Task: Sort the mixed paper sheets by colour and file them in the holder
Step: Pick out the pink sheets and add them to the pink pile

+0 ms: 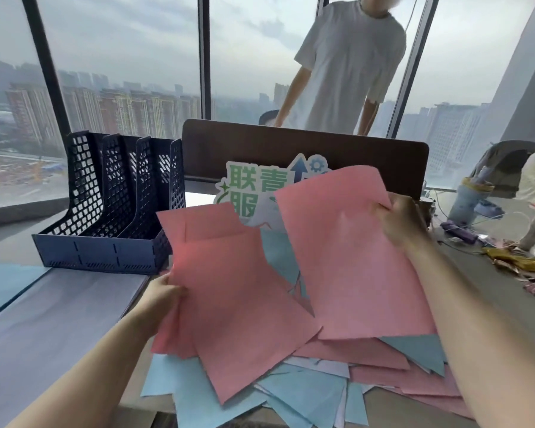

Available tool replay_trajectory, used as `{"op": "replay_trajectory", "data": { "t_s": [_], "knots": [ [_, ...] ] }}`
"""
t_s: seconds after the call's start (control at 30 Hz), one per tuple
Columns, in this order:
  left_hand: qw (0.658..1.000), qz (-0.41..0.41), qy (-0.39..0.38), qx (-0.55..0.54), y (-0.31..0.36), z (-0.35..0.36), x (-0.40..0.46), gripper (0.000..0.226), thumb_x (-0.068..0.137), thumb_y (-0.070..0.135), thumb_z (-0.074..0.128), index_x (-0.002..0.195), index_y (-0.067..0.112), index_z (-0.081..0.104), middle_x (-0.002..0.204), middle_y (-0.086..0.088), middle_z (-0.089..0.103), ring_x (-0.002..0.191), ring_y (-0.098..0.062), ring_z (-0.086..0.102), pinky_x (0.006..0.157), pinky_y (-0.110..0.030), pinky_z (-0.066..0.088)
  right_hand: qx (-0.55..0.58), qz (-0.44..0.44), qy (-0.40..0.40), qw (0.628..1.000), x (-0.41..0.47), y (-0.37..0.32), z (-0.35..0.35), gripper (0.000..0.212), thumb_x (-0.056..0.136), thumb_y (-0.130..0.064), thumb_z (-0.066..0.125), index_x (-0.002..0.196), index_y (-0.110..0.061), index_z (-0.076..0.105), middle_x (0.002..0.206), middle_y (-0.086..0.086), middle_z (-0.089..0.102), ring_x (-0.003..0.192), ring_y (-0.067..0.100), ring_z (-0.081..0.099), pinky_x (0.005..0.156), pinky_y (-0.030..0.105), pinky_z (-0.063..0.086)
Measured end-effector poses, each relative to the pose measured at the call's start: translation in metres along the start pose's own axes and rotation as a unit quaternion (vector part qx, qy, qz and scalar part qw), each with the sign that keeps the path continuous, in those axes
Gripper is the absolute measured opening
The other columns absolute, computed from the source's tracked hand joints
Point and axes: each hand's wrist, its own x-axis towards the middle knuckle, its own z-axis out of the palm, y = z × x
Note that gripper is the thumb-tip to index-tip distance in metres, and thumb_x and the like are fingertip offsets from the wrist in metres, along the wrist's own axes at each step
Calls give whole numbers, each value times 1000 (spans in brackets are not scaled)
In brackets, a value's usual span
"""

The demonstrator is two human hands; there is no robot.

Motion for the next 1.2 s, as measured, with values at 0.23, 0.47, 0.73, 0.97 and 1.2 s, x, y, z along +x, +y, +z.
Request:
{"op": "replay_trajectory", "data": {
  "t_s": [0.23,0.47,0.73,0.97,1.2],
  "knots": [
    [997,60,-37,10,7,1,-3,42,85,-17,43,103,11,69,93,-15,75,83,-33,71,78,-43,60,49,47,-136,988,-8,-13,46,21,80,-30,61,81,-13,72,82,14,73,80,35,69,72,44,55],
    [995,91,-20,24,18,-5,4,45,84,-18,43,96,17,70,85,-6,76,77,-22,72,66,-27,59,-117,-9,-76,990,12,-42,40,24,84,-18,48,60,-16,53,73,10,56,77,35,52,69,38,44],
    [995,90,-20,23,14,1,10,43,86,-13,45,103,16,71,93,-13,75,84,-30,71,80,-44,59,-22,-1,-107,994,30,-74,37,19,75,-23,54,72,-9,66,78,12,68,68,27,62,62,34,50],
    [993,63,-57,-86,16,17,1,27,85,-5,53,91,14,72,84,-16,70,70,-26,65,72,-37,55,75,121,-180,973,-24,-36,126,12,92,-27,62,89,-16,65,87,4,66,87,26,62,71,29,41],
    [986,110,-86,-93,24,29,-6,16,101,26,51,113,35,57,95,23,65,85,8,61,91,-15,44,187,141,-115,965,-47,-28,168,26,84,-14,69,105,-19,55,103,4,68,87,26,66,70,30,51]
  ]
}}
